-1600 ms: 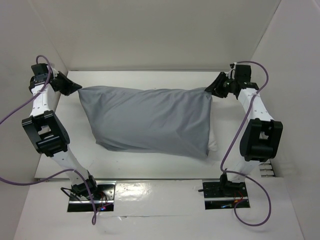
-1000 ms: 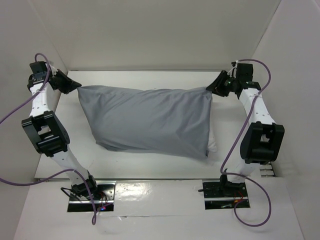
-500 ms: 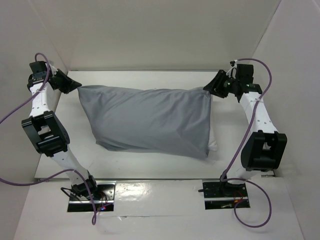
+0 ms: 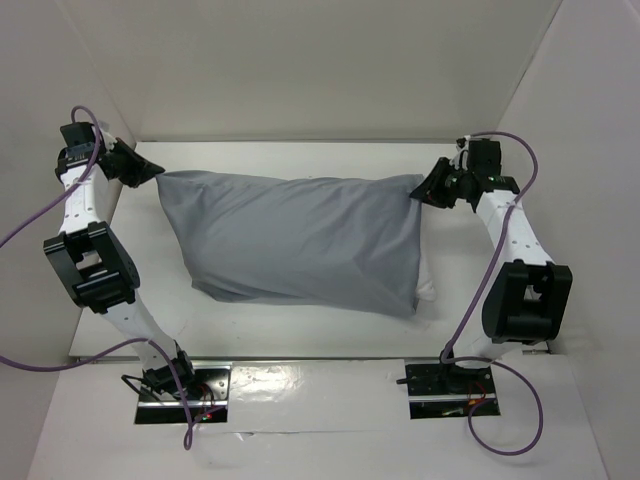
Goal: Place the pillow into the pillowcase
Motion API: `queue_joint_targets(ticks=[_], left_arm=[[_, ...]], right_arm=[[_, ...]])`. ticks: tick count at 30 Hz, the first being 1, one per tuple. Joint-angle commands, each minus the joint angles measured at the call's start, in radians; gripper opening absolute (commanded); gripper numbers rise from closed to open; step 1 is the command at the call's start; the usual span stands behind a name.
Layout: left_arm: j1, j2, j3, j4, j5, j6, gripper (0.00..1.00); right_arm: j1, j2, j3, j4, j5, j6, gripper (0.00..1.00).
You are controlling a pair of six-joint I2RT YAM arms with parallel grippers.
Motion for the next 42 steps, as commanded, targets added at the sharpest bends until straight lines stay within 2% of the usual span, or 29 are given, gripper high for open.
queue_joint_targets(ticks=[1, 2, 6, 7, 8, 9, 13, 15, 16, 19, 21, 23, 25, 26, 28, 30, 31, 33, 34, 36, 38, 42], left_arm=[[0.000, -0.051, 0.041, 0.005, 0.015, 0.004, 0.00], [0.000, -0.051, 0.041, 0.005, 0.015, 0.004, 0.00], [0.000, -0.051, 0.041, 0.005, 0.015, 0.004, 0.00], [0.000, -0.051, 0.051, 0.005, 0.015, -0.005, 0.00], [0.000, -0.051, 0.062, 0.005, 0.024, -0.005, 0.00], [0.000, -0.051, 0.073, -0.005, 0.033, -0.014, 0.00], [-0.009, -0.051, 0.163, -0.034, 0.085, -0.036, 0.00], [-0.009, -0.051, 0.278, -0.060, 0.137, -0.045, 0.00], [0.003, -0.042, 0.385, -0.104, 0.154, -0.063, 0.00], [0.035, -0.031, 0.520, -0.118, 0.280, -0.155, 0.00], [0.075, -0.057, 0.576, -0.047, 0.361, -0.215, 0.00], [0.125, -0.103, 0.543, 0.058, 0.404, -0.331, 0.00], [0.153, -0.176, 0.427, 0.243, 0.452, -0.419, 0.00], [0.164, -0.187, 0.401, 0.283, 0.461, -0.480, 0.00], [0.164, -0.178, 0.412, 0.331, 0.510, -0.520, 0.00], [0.173, -0.178, 0.429, 0.362, 0.523, -0.553, 0.00], [0.173, -0.192, 0.415, 0.379, 0.523, -0.553, 0.00], [0.189, -0.212, 0.415, 0.364, 0.510, -0.544, 0.00], [0.189, -0.212, 0.404, 0.344, 0.501, -0.528, 0.00], [0.189, -0.212, 0.365, 0.333, 0.501, -0.519, 0.00], [0.198, -0.226, 0.314, 0.333, 0.521, -0.508, 0.00], [0.268, -0.293, 0.280, 0.308, 0.532, -0.485, 0.00]], right_arm=[[0.007, -0.035, 0.008, 0.015, 0.014, -0.009, 0.25], [0.007, -0.046, 0.008, 0.015, 0.026, -0.009, 0.20], [-0.004, -0.055, 0.033, 0.064, 0.039, 0.018, 0.24], [-0.004, -0.043, 0.043, 0.080, 0.021, 0.018, 0.08], [-0.004, -0.031, 0.092, 0.081, 0.020, 0.018, 0.01], [-0.004, -0.017, 0.123, 0.081, 0.005, 0.029, 0.00], [-0.004, 0.019, 0.261, 0.056, -0.047, 0.029, 0.00], [-0.013, -0.007, 0.363, 0.010, -0.047, 0.029, 0.00], [-0.013, -0.041, 0.400, -0.010, -0.058, 0.029, 0.00], [-0.024, -0.113, 0.514, -0.010, 0.002, 0.020, 0.00], [-0.035, -0.182, 0.533, -0.010, 0.083, 0.006, 0.00], [-0.035, -0.234, 0.504, 0.001, 0.150, -0.029, 0.00], [-0.035, -0.234, 0.414, 0.011, 0.204, -0.054, 0.00], [-0.053, -0.234, 0.413, -0.005, 0.215, -0.054, 0.00], [-0.090, -0.172, 0.537, -0.053, 0.107, -0.029, 0.00], [-0.090, -0.181, 0.617, -0.018, 0.097, -0.003, 0.00], [-0.090, -0.181, 0.711, -0.018, 0.109, -0.003, 0.00], [-0.081, -0.181, 0.772, -0.018, 0.135, -0.003, 0.00], [-0.081, -0.194, 0.772, -0.018, 0.145, -0.014, 0.00], [-0.070, -0.216, 0.651, -0.008, 0.168, -0.014, 0.00], [-0.070, -0.225, 0.599, -0.050, 0.178, -0.023, 0.00], [-0.055, -0.270, 0.625, -0.086, 0.212, -0.047, 0.00]])
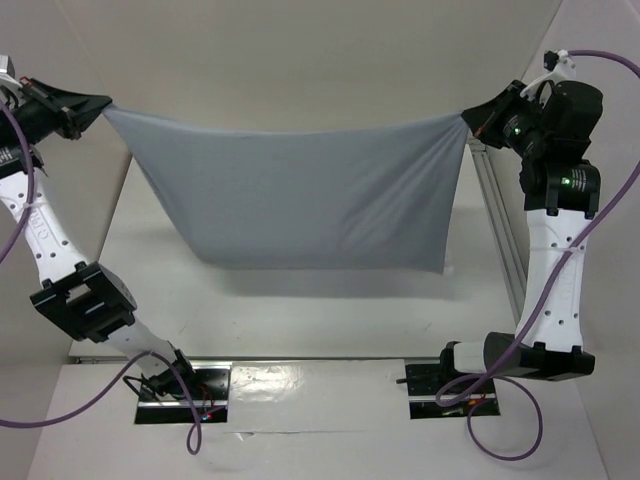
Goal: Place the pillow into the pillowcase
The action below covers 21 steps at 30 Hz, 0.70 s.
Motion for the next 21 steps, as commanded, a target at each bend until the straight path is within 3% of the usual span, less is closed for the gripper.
queue_joint_targets(ticks=[1, 5, 8, 10, 11, 12, 14, 16, 18, 21], left_arm=[[0.107, -0.113, 0.004, 0.060, -0.016, 0.017, 0.00], [0.100, -0.142, -0.047, -0.015, -0.076, 0.103, 0.00], [0.056, -0.109, -0.140, -0.059, -0.111, 0.177, 0.00], [0.014, -0.066, -0.186, -0.146, -0.210, 0.280, 0.00], [-0.041, -0.040, -0.186, -0.183, -0.259, 0.316, 0.04], [-0.069, -0.003, -0.162, -0.228, -0.324, 0.354, 0.25], [-0.133, 0.125, -0.101, -0.332, -0.324, 0.449, 0.66], [-0.170, 0.169, -0.006, -0.493, -0.393, 0.508, 0.70], [-0.237, 0.113, -0.033, -0.512, -0.529, 0.554, 0.73], [-0.317, 0.005, -0.118, -0.503, -0.649, 0.588, 0.74]], right_arm=[[0.012, -0.058, 0.045, 0.049, 0.125, -0.038, 0.00], [0.035, -0.080, -0.039, 0.040, 0.171, -0.061, 0.00], [0.035, -0.101, -0.215, 0.063, 0.171, -0.061, 0.00], [0.035, -0.101, -0.387, 0.141, 0.171, -0.048, 0.00], [0.035, -0.083, -0.438, 0.164, 0.182, -0.048, 0.00], [0.035, -0.053, -0.484, 0.182, 0.168, -0.048, 0.01], [0.035, 0.038, -0.445, 0.103, 0.168, -0.057, 0.06], [0.045, 0.133, -0.356, -0.015, 0.168, -0.070, 0.04], [0.070, 0.108, -0.378, 0.004, 0.208, -0.082, 0.28], [0.082, 0.038, -0.427, 0.025, 0.208, -0.082, 0.48]])
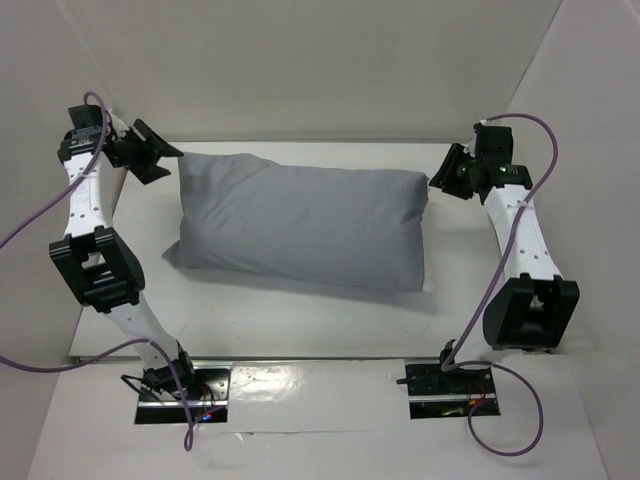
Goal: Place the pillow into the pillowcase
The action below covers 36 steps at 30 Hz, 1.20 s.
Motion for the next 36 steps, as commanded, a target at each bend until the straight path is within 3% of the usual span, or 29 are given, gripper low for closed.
queue_joint_targets(ticks=[1, 6, 8, 12, 15, 18, 19, 22, 24, 27, 28, 32, 36], left_arm=[[-0.077, -0.199, -0.033, -0.042, -0.179, 0.127, 0.74], [-0.159, -0.288, -0.172, -0.051, -0.241, 0.169, 0.74], [-0.209, -0.332, -0.211, -0.060, -0.268, 0.169, 0.73], [-0.449, -0.363, -0.235, -0.107, -0.417, 0.180, 0.73], [-0.548, -0.373, -0.261, -0.131, -0.492, 0.151, 0.73], [-0.622, -0.382, -0.292, -0.131, -0.537, 0.099, 0.73], [-0.683, -0.382, -0.292, -0.131, -0.549, 0.098, 0.72], [-0.831, -0.345, -0.228, -0.158, -0.625, 0.086, 0.69], [-0.915, -0.270, -0.102, -0.210, -0.681, 0.097, 0.69], [-1.094, -0.134, 0.111, -0.272, -0.765, 0.120, 0.69], [-1.173, -0.100, 0.157, -0.301, -0.776, 0.120, 0.69], [-1.283, 0.032, 0.341, -0.356, -0.811, 0.108, 0.69], [-1.283, 0.045, 0.358, -0.356, -0.773, 0.108, 0.69]], right_arm=[[0.017, -0.145, -0.015, 0.029, 0.024, -0.036, 0.53], [0.008, -0.180, -0.073, -0.024, -0.060, -0.056, 0.71], [0.008, -0.194, -0.115, -0.025, -0.090, -0.056, 0.71], [-0.001, -0.208, -0.161, -0.025, -0.244, -0.065, 0.75], [-0.001, -0.220, -0.214, -0.066, -0.260, -0.061, 0.77], [-0.071, -0.333, -0.349, -0.017, -0.167, 0.050, 0.67], [-0.102, -0.422, -0.388, 0.009, -0.182, 0.078, 0.60], [-0.162, -0.464, -0.460, 0.031, -0.177, 0.163, 0.49], [-0.171, -0.464, -0.510, 0.043, -0.177, 0.209, 0.33], [-0.171, -0.464, -0.550, 0.054, -0.133, 0.224, 0.22], [-0.182, -0.454, -0.551, 0.063, -0.145, 0.212, 0.19], [-0.182, -0.391, -0.606, 0.150, -0.286, 0.172, 0.15], [-0.087, -0.291, -0.652, 0.335, -0.476, 0.169, 0.15]])
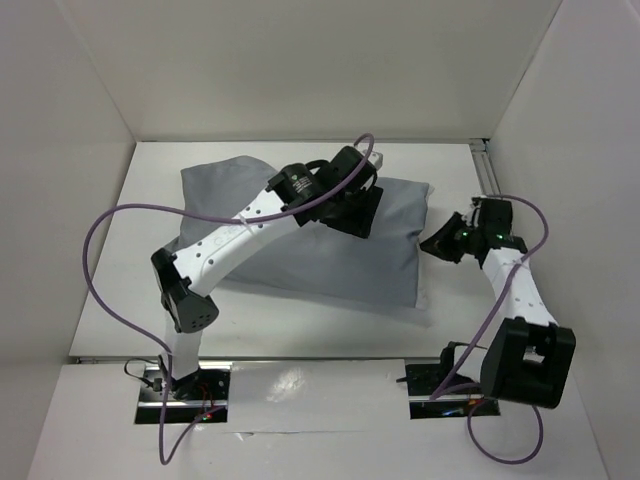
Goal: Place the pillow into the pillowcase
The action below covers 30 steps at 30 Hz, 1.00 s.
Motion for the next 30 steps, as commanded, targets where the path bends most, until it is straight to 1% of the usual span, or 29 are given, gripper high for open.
queue_joint_targets(ticks=[1, 2, 3, 4, 6, 7, 8, 9, 11, 12, 13, 14, 15, 16, 17, 18, 19, 22, 25, 27, 28, 30], left_arm=[[0.033, -0.005, 0.036, -0.065, -0.031, 0.019, 0.69], [0.033, -0.005, 0.036, -0.065, -0.031, 0.019, 0.69], [0.023, -0.005, 0.036, -0.082, -0.031, 0.032, 0.69], [0.023, -0.005, 0.047, -0.095, -0.040, 0.033, 0.69], [0.014, -0.005, 0.047, -0.118, -0.040, 0.033, 0.72], [0.014, -0.005, 0.047, -0.147, -0.089, 0.033, 0.72], [-0.009, -0.005, 0.047, -0.160, -0.112, 0.023, 0.73], [-0.018, -0.005, 0.035, -0.171, -0.138, 0.023, 0.73], [-0.035, -0.030, 0.008, -0.192, -0.204, -0.003, 0.77], [-0.053, -0.030, 0.008, -0.204, -0.238, -0.013, 0.78], [-0.064, -0.030, -0.004, -0.217, -0.308, -0.023, 0.78], [-0.064, -0.030, -0.016, -0.241, -0.340, -0.032, 0.79], [-0.090, -0.030, -0.016, -0.255, -0.374, -0.041, 0.79], [-0.099, -0.030, -0.042, -0.270, -0.457, -0.055, 0.79], [-0.110, -0.016, -0.042, -0.295, -0.507, -0.096, 0.79], [-0.130, -0.016, -0.057, -0.315, -0.546, -0.096, 0.79], [-0.130, -0.027, -0.114, -0.315, -0.604, -0.119, 0.79], [-0.139, -0.088, -0.200, -0.315, -0.643, -0.194, 0.79], [-0.139, -0.100, -0.252, -0.315, -0.701, -0.194, 0.79], [-0.129, -0.100, -0.304, -0.315, -0.721, -0.216, 0.81], [-0.103, -0.100, -0.318, -0.315, -0.730, -0.216, 0.81], [-0.093, -0.110, -0.355, -0.315, -0.752, -0.225, 0.81]], right_arm=[[0.185, 0.050, -0.038, 0.230, -0.157, 0.041, 0.15], [0.255, 0.074, -0.038, 0.262, -0.125, 0.064, 0.13], [0.324, 0.084, -0.038, 0.301, -0.124, 0.089, 0.13], [0.440, 0.093, -0.038, 0.382, -0.115, 0.143, 0.13], [0.510, 0.093, -0.038, 0.440, -0.082, 0.185, 0.13], [0.524, 0.079, -0.038, 0.441, -0.057, 0.199, 0.13], [0.524, 0.069, -0.038, 0.441, -0.046, 0.208, 0.13], [0.510, 0.046, -0.038, 0.441, -0.046, 0.208, 0.18], [0.452, 0.027, -0.048, 0.392, -0.060, 0.187, 0.31], [0.432, 0.012, -0.048, 0.372, -0.069, 0.176, 0.34], [0.392, 0.003, -0.048, 0.328, -0.078, 0.167, 0.38], [0.375, 0.003, -0.060, 0.309, -0.078, 0.158, 0.42], [0.360, -0.023, -0.060, 0.295, -0.097, 0.146, 0.44], [0.345, -0.024, -0.075, 0.286, -0.106, 0.146, 0.44], [0.332, -0.039, -0.090, 0.274, -0.115, 0.146, 0.44], [0.319, -0.051, -0.100, 0.273, -0.127, 0.146, 0.44], [0.318, -0.051, -0.113, 0.273, -0.127, 0.146, 0.44], [0.318, -0.060, -0.127, 0.284, -0.137, 0.146, 0.46], [0.318, -0.060, -0.150, 0.306, -0.158, 0.155, 0.53], [0.318, -0.060, -0.160, 0.315, -0.158, 0.164, 0.54], [0.318, -0.048, -0.160, 0.315, -0.167, 0.164, 0.56], [0.318, -0.036, -0.150, 0.315, -0.167, 0.146, 0.56]])
